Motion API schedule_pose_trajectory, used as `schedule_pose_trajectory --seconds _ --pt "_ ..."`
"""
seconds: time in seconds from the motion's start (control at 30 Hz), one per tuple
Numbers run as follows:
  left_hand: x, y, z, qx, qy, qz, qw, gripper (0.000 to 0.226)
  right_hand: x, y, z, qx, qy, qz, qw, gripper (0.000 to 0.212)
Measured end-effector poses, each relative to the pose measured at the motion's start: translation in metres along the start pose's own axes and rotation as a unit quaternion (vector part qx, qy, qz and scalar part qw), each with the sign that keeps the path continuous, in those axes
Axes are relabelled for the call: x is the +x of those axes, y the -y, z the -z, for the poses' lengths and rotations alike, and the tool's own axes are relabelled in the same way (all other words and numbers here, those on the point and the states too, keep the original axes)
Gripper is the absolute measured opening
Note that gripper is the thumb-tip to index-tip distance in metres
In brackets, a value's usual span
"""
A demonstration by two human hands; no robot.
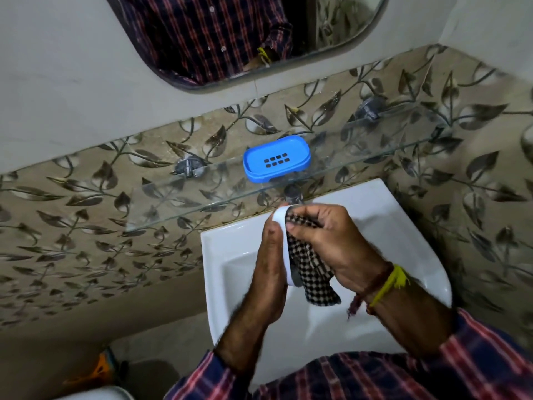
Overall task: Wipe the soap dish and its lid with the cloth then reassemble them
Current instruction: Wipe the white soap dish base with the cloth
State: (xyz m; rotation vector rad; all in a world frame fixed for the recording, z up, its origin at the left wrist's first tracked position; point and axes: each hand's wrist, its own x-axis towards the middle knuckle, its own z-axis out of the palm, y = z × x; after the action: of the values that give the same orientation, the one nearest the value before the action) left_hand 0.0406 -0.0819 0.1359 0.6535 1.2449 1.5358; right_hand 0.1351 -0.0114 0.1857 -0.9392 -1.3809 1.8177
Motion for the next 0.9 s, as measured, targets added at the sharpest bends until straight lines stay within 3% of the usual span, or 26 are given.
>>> schedule_pose_trajectory --seconds 0.07,0.17,0.23,0.37,0.4,0.5,0.6,0.7,0.8,0.83,0.9 --pt "-0.002 0.002 0.0 -0.015 -0.007 0.015 1.0 0.065 0.002 0.0 -0.003 -0.046 -0.014 0.035 0.998 0.015" --pt "0.0 -0.01 0.006 -0.047 -0.04 0.022 0.998 0.065 -0.01 -0.005 -0.002 -0.188 0.126 0.067 0.972 0.016" --pt "0.0 -0.013 0.009 -0.037 -0.047 0.027 0.998 0.068 -0.018 -0.012 0.001 -0.351 0.159 0.095 0.918 0.013" --pt "-0.006 -0.012 0.002 -0.023 -0.036 0.028 0.999 0.062 -0.019 -0.01 -0.003 -0.614 0.004 0.156 0.774 0.02" --pt "-0.006 -0.012 0.001 -0.016 -0.032 0.024 0.999 0.061 -0.015 -0.008 -0.005 -0.617 -0.036 0.162 0.77 0.019" --pt "-0.01 -0.01 0.0 0.009 -0.014 0.022 1.0 0.059 -0.004 -0.002 -0.012 -0.536 -0.15 0.211 0.804 0.015" --pt "-0.011 -0.005 0.001 0.004 -0.014 0.018 1.0 0.062 -0.006 -0.004 -0.021 -0.455 -0.197 0.261 0.828 0.017" --pt "-0.014 -0.001 0.006 0.003 -0.019 0.022 1.0 0.059 -0.013 -0.01 -0.022 -0.37 -0.125 0.312 0.866 0.009" --pt "-0.016 0.003 0.016 0.033 -0.024 0.022 0.999 0.061 -0.011 -0.016 -0.008 -0.389 0.003 0.274 0.88 0.016" --pt "-0.017 0.004 0.02 0.038 -0.031 0.017 0.999 0.063 -0.012 -0.018 -0.004 -0.406 0.013 0.251 0.879 0.015" --pt "-0.017 0.005 0.027 0.043 -0.049 -0.007 0.998 0.074 -0.014 -0.017 0.005 -0.391 -0.048 0.246 0.886 0.012"
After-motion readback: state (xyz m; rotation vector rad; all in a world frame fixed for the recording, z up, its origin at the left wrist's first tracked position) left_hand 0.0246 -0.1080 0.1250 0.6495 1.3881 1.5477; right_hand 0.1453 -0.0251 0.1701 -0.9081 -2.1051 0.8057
